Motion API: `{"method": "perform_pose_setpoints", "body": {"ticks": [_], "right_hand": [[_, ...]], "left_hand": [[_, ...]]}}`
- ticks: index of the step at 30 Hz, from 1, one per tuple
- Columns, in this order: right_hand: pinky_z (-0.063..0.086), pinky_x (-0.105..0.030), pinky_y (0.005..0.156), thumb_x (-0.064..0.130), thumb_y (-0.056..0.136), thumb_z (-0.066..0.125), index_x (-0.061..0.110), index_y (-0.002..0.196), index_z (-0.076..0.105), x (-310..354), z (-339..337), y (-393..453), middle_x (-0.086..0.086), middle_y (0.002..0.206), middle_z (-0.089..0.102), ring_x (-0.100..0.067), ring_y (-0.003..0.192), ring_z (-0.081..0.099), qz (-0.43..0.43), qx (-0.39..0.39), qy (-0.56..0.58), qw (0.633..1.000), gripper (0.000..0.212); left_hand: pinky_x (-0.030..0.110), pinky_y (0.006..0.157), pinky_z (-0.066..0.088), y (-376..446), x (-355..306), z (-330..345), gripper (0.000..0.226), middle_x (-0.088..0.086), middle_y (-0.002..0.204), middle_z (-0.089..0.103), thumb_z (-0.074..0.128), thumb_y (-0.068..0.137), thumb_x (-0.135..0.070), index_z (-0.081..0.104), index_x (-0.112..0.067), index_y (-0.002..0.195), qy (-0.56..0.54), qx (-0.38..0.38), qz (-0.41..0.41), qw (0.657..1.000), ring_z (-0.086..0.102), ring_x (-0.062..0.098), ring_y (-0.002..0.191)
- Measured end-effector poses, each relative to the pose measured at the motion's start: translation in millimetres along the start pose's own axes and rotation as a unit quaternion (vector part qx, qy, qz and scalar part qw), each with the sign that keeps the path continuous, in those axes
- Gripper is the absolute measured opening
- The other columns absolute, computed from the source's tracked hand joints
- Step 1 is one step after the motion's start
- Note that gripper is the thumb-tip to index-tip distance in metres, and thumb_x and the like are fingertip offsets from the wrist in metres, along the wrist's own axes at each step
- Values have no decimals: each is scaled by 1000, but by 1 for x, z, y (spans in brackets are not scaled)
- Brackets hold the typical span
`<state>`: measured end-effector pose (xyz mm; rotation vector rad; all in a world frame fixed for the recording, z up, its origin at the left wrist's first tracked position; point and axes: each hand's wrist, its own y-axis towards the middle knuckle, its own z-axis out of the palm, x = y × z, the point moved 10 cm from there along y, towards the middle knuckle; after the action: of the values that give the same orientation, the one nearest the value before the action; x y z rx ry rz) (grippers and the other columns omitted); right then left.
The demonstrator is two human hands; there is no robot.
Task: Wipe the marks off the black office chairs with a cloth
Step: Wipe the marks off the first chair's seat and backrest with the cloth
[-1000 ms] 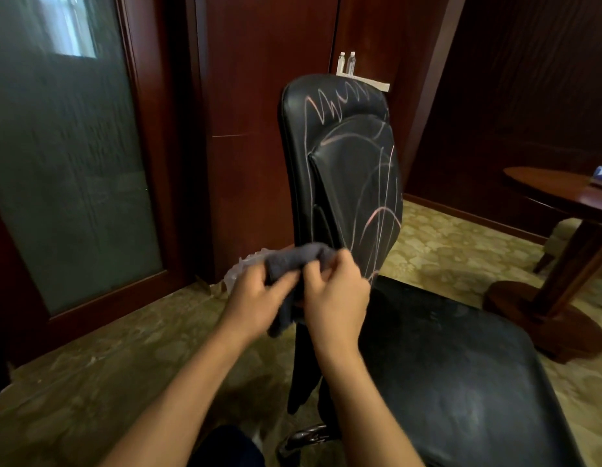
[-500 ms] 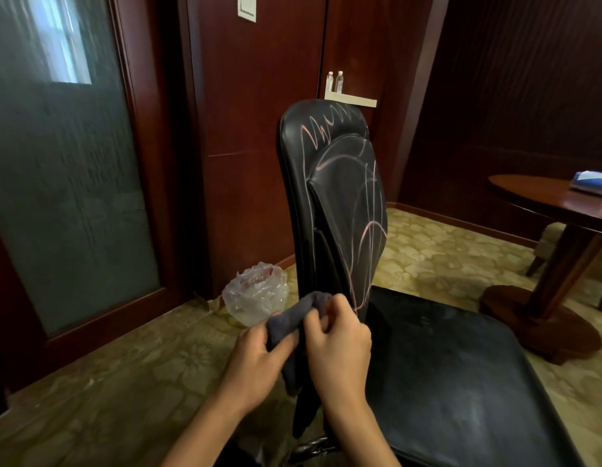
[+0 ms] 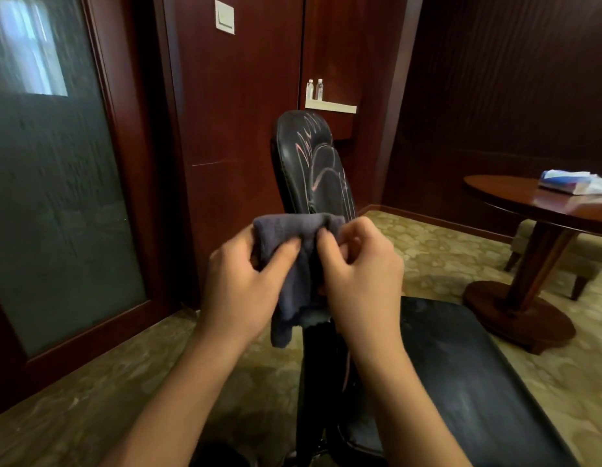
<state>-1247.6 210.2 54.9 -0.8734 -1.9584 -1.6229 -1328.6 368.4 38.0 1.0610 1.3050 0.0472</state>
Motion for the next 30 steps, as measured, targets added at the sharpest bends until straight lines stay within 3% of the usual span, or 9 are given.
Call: {"method": "perform_pose_setpoints", "body": {"ticks": [7,10,12,14,16,18,23,28,30], "right_hand": [[40,-41,58,27,86,66,29,65,37,-78,25,-44,4,56,46,-14,58,45,111,68,-13,991,35],[42,-43,57,30,85,65,35,65,39,-105,30,-66,3,54,46,-13,56,44,137,103,-44,984,32],[41,-42,56,31,85,64,35,65,39,-94,27,-61,5,53,46,-13,54,45,112,87,-37,989,32],[44,-42,57,31,85,64,33,67,39,-64,24,-43,7,55,47,-19,57,54,64,60,-17,996,31],[45,-43,57,30,85,63,29,69,40,-24,18,-14,8,56,47,-25,61,57,11,28,10,999,28],[43,-40,57,32,83,61,25,67,39,9,14,19,8,56,48,-26,63,57,-27,0,19,999,27],[44,-41,62,28,81,62,16,70,44,21,33,54,-1,61,54,-31,67,56,-31,22,8,999,24],[42,-42,59,34,75,56,27,68,37,-46,50,9,-2,63,50,-33,68,54,26,85,-17,996,22],[42,-40,59,34,76,57,26,70,39,-73,53,-13,-2,65,52,-31,69,56,55,120,-52,990,22]], "left_hand": [[23,64,49,-44,44,28,13,-11,70,64,69,77,-33,59,-25,76,86,29,-8,996,59,-6,69],[29,81,54,-68,78,34,20,-11,88,70,77,81,-15,71,-23,99,98,49,-66,992,66,0,90],[23,85,51,-65,79,32,19,-14,92,71,76,82,-23,70,-30,99,76,40,-70,994,67,1,97],[29,85,53,-47,59,25,20,-11,91,72,69,79,-40,69,-26,94,53,28,-43,997,67,3,94],[33,91,53,-20,30,11,49,-5,102,72,63,76,-52,69,-15,107,41,-7,6,999,67,9,99],[23,94,49,11,4,-5,63,-4,112,69,61,73,-55,64,-11,118,35,-50,43,997,64,5,105],[40,90,56,51,-5,-6,49,-4,101,73,64,73,-50,70,-16,107,27,-30,31,999,69,9,98],[28,70,53,2,42,12,31,-5,80,70,61,70,-48,64,-21,84,50,1,-6,999,68,5,79],[25,71,50,-19,71,19,21,-4,82,70,70,72,-43,62,-27,82,73,24,-37,996,69,10,84]]}}
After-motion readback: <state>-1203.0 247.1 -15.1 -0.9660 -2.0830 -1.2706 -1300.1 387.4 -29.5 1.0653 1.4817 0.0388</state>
